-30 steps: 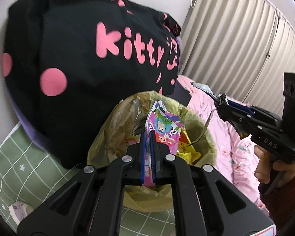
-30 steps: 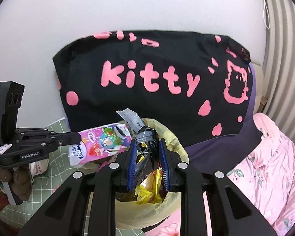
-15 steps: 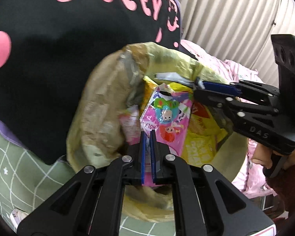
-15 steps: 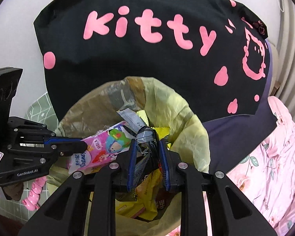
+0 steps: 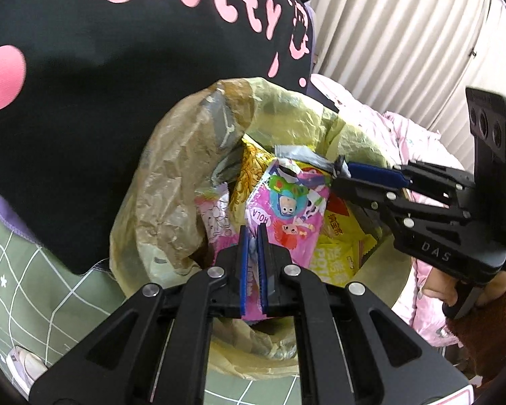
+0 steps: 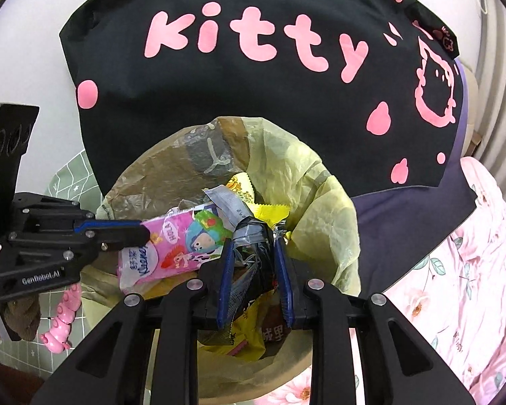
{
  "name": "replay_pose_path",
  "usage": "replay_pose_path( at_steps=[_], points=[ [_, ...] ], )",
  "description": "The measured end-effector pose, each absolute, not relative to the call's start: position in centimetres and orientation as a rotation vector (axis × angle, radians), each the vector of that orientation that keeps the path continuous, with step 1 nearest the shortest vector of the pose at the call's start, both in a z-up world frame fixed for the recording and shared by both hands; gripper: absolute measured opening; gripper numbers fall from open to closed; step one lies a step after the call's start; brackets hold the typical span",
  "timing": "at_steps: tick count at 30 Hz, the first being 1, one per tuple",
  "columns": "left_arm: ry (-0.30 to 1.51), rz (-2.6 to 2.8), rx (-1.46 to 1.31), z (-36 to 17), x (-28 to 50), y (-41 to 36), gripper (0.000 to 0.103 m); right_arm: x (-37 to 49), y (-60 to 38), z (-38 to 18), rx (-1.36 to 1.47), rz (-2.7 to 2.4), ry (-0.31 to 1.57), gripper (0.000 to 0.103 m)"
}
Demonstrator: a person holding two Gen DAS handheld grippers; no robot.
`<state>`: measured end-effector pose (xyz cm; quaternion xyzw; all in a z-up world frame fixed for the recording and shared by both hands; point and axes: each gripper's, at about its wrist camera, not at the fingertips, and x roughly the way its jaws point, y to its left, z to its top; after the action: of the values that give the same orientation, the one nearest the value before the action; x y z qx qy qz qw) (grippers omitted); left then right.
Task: Collect trash
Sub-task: 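Open both grippers to drop the wrapper and tissue pack into the bag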
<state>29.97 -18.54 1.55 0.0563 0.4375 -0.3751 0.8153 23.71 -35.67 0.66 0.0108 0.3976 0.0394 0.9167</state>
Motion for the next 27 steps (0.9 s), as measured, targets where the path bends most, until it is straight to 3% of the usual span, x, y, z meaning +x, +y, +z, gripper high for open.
replay_pose_path(
  at_steps=[3, 5, 13, 17, 27],
  points=[
    [0.928, -0.801, 0.094, 1.8, 30.1, -18.2, 0.009, 23.4, -35.3, 0.7, 0.018, 0.078, 0.82, 0.024],
    [0.92, -0.802, 0.079, 2.0, 30.0, -18.0, 0.018, 23.3, -35.3, 0.7, 0.019, 0.07, 0.82, 0.024],
    [0.871, -0.791, 0.066, 3.2, 29.1, -16.7, 0.029, 22.9, -35.4, 0.7, 0.043, 0.049, 0.818, 0.03],
    [0.846, -0.778, 0.039, 3.7, 28.7, -15.3, 0.036, 22.8, -35.0, 0.8, 0.027, 0.041, 0.816, 0.041],
    [0.78, -0.678, -0.049, 4.0, 27.4, -8.2, 0.04, 22.0, -33.4, 3.1, 0.004, 0.055, 0.767, 0.046]
  ],
)
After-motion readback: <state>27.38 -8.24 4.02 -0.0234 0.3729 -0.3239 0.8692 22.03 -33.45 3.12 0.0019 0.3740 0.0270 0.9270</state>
